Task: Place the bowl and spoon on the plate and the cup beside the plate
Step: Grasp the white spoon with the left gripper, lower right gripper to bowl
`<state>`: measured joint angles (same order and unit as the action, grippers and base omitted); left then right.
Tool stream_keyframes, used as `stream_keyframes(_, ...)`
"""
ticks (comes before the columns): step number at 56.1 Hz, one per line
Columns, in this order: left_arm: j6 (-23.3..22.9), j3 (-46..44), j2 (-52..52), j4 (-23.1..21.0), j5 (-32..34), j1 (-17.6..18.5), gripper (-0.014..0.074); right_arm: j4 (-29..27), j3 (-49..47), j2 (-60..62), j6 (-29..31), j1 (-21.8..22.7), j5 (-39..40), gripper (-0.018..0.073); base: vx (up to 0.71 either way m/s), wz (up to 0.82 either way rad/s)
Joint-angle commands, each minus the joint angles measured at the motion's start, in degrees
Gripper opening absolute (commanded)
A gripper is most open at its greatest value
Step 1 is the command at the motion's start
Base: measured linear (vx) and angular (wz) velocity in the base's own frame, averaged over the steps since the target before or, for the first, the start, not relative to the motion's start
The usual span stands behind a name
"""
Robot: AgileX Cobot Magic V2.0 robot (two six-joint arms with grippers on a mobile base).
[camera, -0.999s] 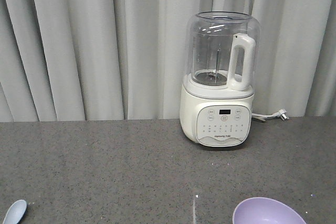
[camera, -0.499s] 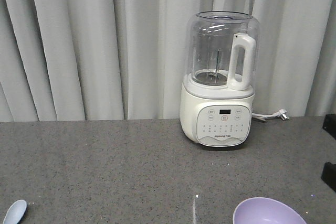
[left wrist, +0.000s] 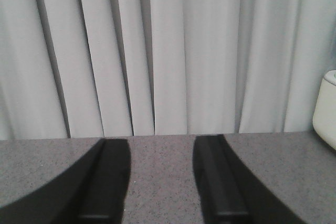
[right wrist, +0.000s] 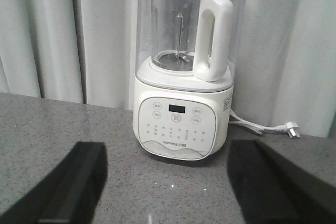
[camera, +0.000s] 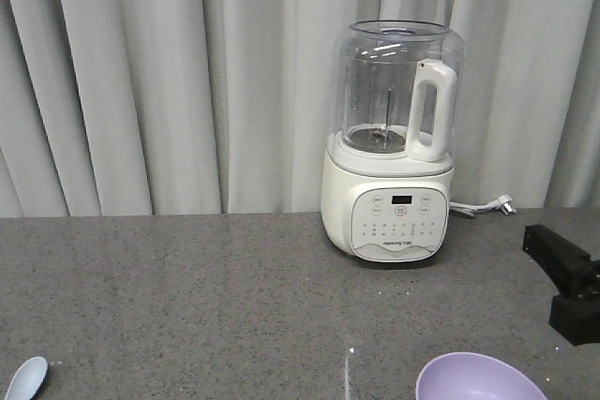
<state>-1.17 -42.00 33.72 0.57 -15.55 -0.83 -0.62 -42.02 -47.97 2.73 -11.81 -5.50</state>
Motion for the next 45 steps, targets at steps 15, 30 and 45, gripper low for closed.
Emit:
stream_keyframes(15,0.0,-2.3,7.0,-3.4,-3.4,0.2,0.0577,0.3,-2.1,0.3,0.2,0.2,6.2,0.0683,0.0,0.0)
stream_keyframes(30,4.6,-17.9,27.8,-3.1,-34.8,0.2,0.0577,0.3,-2.1,-0.4,0.0,0.2,5.5,0.064,0.0,0.0)
stream_keyframes(45,5.1,-20.4,45.0,-5.8,-38.0,0.2,0.0575,0.3,-2.1,-2.7,0.0,0.2,5.5,0.0633,0.0,0.0)
